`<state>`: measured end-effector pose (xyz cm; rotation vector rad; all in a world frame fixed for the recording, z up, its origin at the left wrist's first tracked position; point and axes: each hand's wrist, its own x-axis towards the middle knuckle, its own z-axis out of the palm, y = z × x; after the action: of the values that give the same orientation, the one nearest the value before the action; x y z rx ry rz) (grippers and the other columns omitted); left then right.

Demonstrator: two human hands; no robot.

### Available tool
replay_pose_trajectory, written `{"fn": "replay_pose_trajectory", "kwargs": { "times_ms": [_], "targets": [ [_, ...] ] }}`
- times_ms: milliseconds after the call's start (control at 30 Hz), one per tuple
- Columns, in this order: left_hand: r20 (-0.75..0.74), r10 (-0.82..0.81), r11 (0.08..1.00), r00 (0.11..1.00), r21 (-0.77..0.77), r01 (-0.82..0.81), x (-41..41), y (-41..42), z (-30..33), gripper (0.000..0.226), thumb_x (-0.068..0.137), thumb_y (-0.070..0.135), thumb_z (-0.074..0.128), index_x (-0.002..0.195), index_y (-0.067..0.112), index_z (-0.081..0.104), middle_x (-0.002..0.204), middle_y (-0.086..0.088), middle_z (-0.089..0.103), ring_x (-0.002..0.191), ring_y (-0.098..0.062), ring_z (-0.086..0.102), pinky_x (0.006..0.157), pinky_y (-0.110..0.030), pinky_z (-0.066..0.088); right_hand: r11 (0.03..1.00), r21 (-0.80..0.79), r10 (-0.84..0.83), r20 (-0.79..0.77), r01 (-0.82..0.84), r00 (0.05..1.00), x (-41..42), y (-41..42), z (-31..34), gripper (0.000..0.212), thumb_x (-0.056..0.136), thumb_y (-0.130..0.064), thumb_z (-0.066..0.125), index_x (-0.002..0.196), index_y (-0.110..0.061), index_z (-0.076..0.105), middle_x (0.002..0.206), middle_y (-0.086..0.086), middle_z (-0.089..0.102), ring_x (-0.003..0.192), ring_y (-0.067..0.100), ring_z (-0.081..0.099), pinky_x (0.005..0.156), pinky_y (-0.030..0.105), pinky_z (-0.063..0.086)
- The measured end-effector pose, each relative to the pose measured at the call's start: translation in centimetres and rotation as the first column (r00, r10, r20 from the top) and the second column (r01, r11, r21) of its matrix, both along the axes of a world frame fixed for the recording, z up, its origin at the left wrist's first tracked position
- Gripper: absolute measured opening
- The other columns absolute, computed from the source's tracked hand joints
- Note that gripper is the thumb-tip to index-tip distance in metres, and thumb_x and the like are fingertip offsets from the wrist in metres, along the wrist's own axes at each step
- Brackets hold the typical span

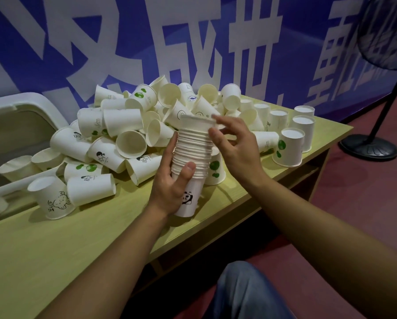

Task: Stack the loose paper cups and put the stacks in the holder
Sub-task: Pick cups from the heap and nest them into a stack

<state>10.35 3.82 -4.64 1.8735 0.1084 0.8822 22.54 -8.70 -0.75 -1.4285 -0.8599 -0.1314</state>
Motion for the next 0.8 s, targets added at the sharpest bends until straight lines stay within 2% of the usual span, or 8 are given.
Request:
{"fn": "replay_pose_trajectory", "kwargs": {
  "times_ms": [133,300,367,433,500,633,733,800],
  "targets": [
    [0.064,0.028,0.997,0.998,-0.077,-0.023,-0.1,0.3,-0.5,0.084,0.084,0.051,0.057,0.157,0.025,0.025,0.138,0.012,0.057,0.119,-0.008,0.063,0.091,-0.024,0.053,0.994,-0.108,0.033,0.068,-0.025,0.997,0.0,-0.1,-0.7,0.034,0.095,-0.034,0.062,0.128,-0.029,0.063,0.117,-0.018,0.058,0.103,0.005,0.057,0.084,0.031,0.056],
    [0.145,0.062,0.979,0.987,-0.203,-0.032,-0.5,0.4,-1.0,0.08,0.083,0.047,0.06,0.154,0.025,0.031,0.137,0.005,0.063,0.121,-0.016,0.063,0.095,-0.039,0.056,0.962,-0.265,-0.062,0.049,0.073,0.997,1.0,0.1,-0.9,0.044,0.091,-0.042,0.065,0.133,-0.03,0.058,0.118,-0.013,0.055,0.109,0.01,0.054,0.085,0.025,0.048],
    [0.178,0.079,0.963,0.981,-0.268,-0.029,-0.7,0.5,-1.1,0.074,0.081,0.045,0.06,0.149,0.028,0.034,0.124,0.017,0.069,0.111,-0.007,0.067,0.084,-0.027,0.056,0.903,-0.424,-0.053,0.045,0.067,0.998,1.2,0.3,-1.4,0.053,0.086,-0.045,0.07,0.134,-0.027,0.057,0.125,-0.007,0.052,0.116,0.013,0.051,0.095,0.031,0.045],
    [0.187,0.086,0.946,0.979,-0.322,-0.022,-0.8,0.8,-1.3,0.073,0.081,0.045,0.06,0.147,0.029,0.034,0.118,0.019,0.071,0.107,-0.004,0.068,0.08,-0.021,0.055,0.827,-0.56,-0.022,0.066,0.056,0.998,1.2,0.6,-1.9,0.059,0.082,-0.048,0.074,0.134,-0.026,0.056,0.134,0.0,0.051,0.123,0.016,0.049,0.102,0.034,0.042],
    [0.181,0.097,0.942,0.979,-0.336,-0.031,-1.0,0.9,-1.2,0.073,0.081,0.045,0.06,0.147,0.03,0.034,0.117,0.019,0.071,0.105,-0.004,0.068,0.079,-0.02,0.055,0.798,-0.601,-0.015,0.059,0.047,0.998,1.0,0.7,-2.2,0.059,0.079,-0.045,0.078,0.131,-0.025,0.057,0.136,0.0,0.052,0.12,0.014,0.051,0.096,0.03,0.042],
    [0.162,0.076,0.952,0.984,-0.304,-0.024,-1.2,0.8,-1.1,0.074,0.082,0.043,0.058,0.149,0.026,0.031,0.118,0.023,0.07,0.106,-0.001,0.068,0.081,-0.019,0.054,0.863,-0.503,-0.063,-0.014,0.047,0.998,0.9,0.6,-1.8,0.048,0.078,-0.034,0.082,0.117,-0.023,0.055,0.121,-0.005,0.057,0.101,0.011,0.055,0.076,0.024,0.048],
    [0.125,0.046,0.969,0.991,-0.246,-0.014,-1.3,0.8,-1.1,0.073,0.082,0.043,0.06,0.149,0.029,0.034,0.126,0.018,0.068,0.115,-0.008,0.066,0.088,-0.023,0.053,0.958,-0.27,-0.106,-0.016,0.098,0.994,1.4,0.0,-0.1,0.055,0.08,-0.03,0.081,0.124,-0.022,0.048,0.116,-0.008,0.053,0.103,0.012,0.056,0.076,0.018,0.054],
    [0.086,0.034,0.984,0.996,-0.176,-0.018,-1.3,0.8,-0.8,0.078,0.084,0.045,0.06,0.154,0.027,0.032,0.137,0.013,0.063,0.123,-0.01,0.062,0.095,-0.025,0.051,0.989,-0.114,-0.095,-0.006,0.094,0.995,1.7,-0.6,1.3,0.056,0.082,-0.032,0.079,0.127,-0.032,0.045,0.119,-0.007,0.05,0.108,0.015,0.057,0.077,0.025,0.059]
  ]
}}
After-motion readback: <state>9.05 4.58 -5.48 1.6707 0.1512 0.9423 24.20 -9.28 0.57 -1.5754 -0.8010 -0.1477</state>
